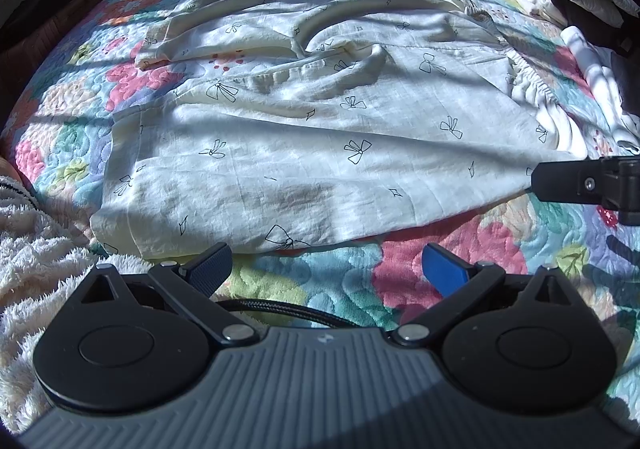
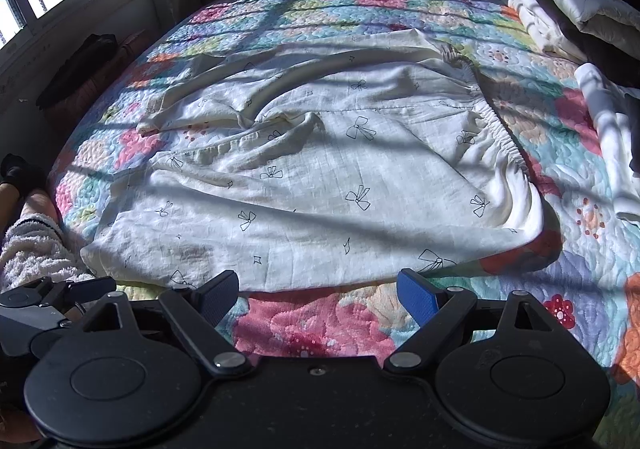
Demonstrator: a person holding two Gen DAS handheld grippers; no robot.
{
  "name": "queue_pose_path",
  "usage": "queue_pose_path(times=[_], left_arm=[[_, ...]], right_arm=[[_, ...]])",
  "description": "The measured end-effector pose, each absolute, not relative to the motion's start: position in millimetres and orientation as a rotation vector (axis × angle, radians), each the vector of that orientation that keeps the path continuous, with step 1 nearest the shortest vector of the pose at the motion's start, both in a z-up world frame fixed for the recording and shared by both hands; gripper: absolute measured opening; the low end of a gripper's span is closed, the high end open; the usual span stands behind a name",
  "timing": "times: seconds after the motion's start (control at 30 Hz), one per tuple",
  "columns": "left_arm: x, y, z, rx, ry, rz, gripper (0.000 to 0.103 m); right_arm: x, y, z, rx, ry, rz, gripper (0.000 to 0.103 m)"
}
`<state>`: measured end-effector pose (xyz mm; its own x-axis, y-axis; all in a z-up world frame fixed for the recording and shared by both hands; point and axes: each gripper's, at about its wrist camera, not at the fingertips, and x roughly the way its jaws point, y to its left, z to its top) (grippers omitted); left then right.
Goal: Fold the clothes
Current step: 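Move both grippers toward the white bow-print garment on the quilt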
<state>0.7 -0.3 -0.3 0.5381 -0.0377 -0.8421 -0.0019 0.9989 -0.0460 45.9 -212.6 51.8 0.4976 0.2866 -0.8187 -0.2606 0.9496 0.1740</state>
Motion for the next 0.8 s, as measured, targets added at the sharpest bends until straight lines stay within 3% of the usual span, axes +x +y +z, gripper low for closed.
queue_pose_path(times=[0.8], left_arm=[[4.3,0.3,-2.9,-0.049,1.026,-0.018,0.103]], right_arm=[[46.7,-208.4,48.8,0.006,1.006,0.329,0.089]])
